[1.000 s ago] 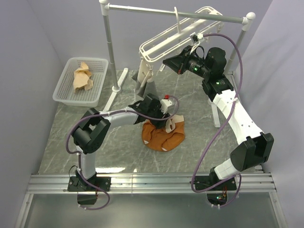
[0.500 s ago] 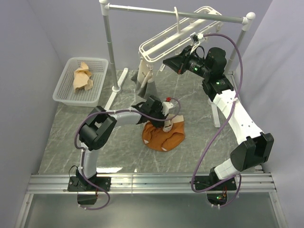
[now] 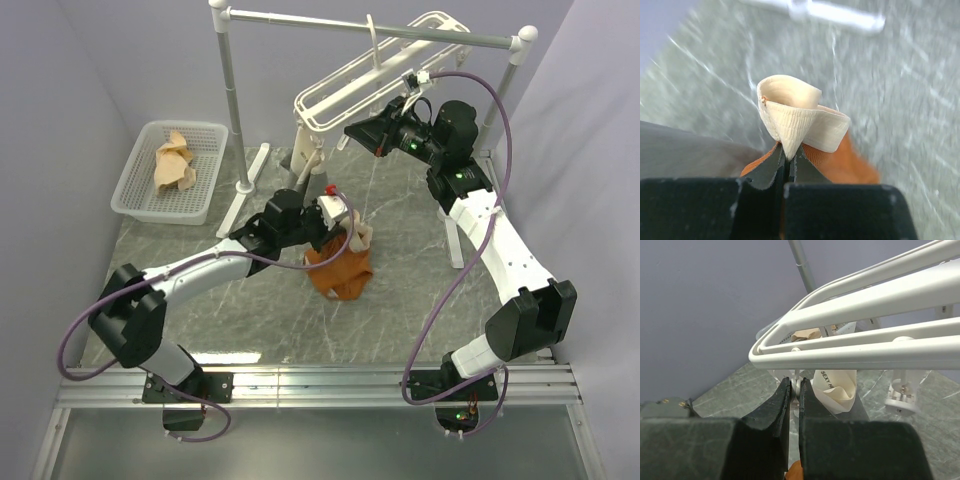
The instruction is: Clip the underwear to the hanger
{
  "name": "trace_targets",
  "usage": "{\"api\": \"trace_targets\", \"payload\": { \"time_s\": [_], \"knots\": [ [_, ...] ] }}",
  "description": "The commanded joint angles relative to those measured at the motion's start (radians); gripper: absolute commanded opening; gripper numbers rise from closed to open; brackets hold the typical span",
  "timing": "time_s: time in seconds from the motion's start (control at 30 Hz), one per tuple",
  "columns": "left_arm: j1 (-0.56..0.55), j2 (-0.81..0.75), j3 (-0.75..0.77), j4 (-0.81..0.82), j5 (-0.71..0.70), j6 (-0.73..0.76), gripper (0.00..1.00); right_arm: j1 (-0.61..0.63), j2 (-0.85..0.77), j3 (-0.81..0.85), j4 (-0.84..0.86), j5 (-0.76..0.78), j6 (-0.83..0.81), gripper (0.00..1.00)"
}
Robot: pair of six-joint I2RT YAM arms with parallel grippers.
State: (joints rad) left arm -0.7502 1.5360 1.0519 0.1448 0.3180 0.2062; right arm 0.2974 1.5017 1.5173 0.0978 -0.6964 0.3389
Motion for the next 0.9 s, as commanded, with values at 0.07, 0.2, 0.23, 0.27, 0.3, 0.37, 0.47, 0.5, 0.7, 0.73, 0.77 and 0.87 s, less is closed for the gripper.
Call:
{"api": "trace_targets", "payload": {
  "time_s": [0.07,0.2,0.23,0.27,0.3,0.37,0.47,0.5,0.7,0.73,0.77,0.87],
  "knots": [
    [0.002,-0.057,0.014,0.088,0.009,-0.014,0.01,-0.01,-0.057,-0.029,-0.003,-0.045,0.005,0.0],
    [0.006,-0.079,0.065,0.078,-0.057,-0.034,0.0,-0.023,-0.074,-0.039,-0.003,-0.048,0.012,0.0],
    [0.008,-0.082,0.068,0.081,-0.065,-0.039,0.01,-0.021,-0.08,-0.04,-0.003,-0.051,0.012,0.0],
    [0.014,-0.086,0.072,0.091,-0.068,-0.048,0.0,-0.021,-0.08,-0.042,-0.003,-0.055,0.011,0.0],
    [0.018,-0.088,0.082,0.094,-0.063,-0.053,0.01,-0.023,-0.08,-0.042,-0.001,-0.06,0.009,0.0],
    [0.029,-0.096,0.091,0.108,-0.056,-0.067,0.01,-0.023,-0.077,-0.045,-0.003,-0.071,0.006,0.0],
    [0.04,-0.096,0.125,0.11,-0.065,-0.1,0.0,-0.021,-0.077,-0.043,-0.009,-0.071,0.006,0.0],
    [0.04,-0.091,0.149,0.096,-0.071,-0.1,0.01,-0.023,-0.075,-0.042,-0.009,-0.066,0.006,0.0],
    [0.041,-0.07,0.21,0.085,-0.125,-0.103,0.01,-0.021,-0.074,-0.029,-0.03,-0.048,0.0,0.0],
    [0.041,-0.059,0.22,0.082,-0.134,-0.105,0.0,-0.021,-0.074,-0.031,-0.03,-0.048,0.0,0.0],
    [0.041,-0.057,0.227,0.081,-0.145,-0.106,0.0,-0.021,-0.075,-0.032,-0.03,-0.046,0.0,0.0],
    [0.043,-0.043,0.252,0.068,-0.18,-0.11,0.0,-0.021,-0.075,-0.035,-0.036,-0.041,-0.006,0.0]
  ]
}}
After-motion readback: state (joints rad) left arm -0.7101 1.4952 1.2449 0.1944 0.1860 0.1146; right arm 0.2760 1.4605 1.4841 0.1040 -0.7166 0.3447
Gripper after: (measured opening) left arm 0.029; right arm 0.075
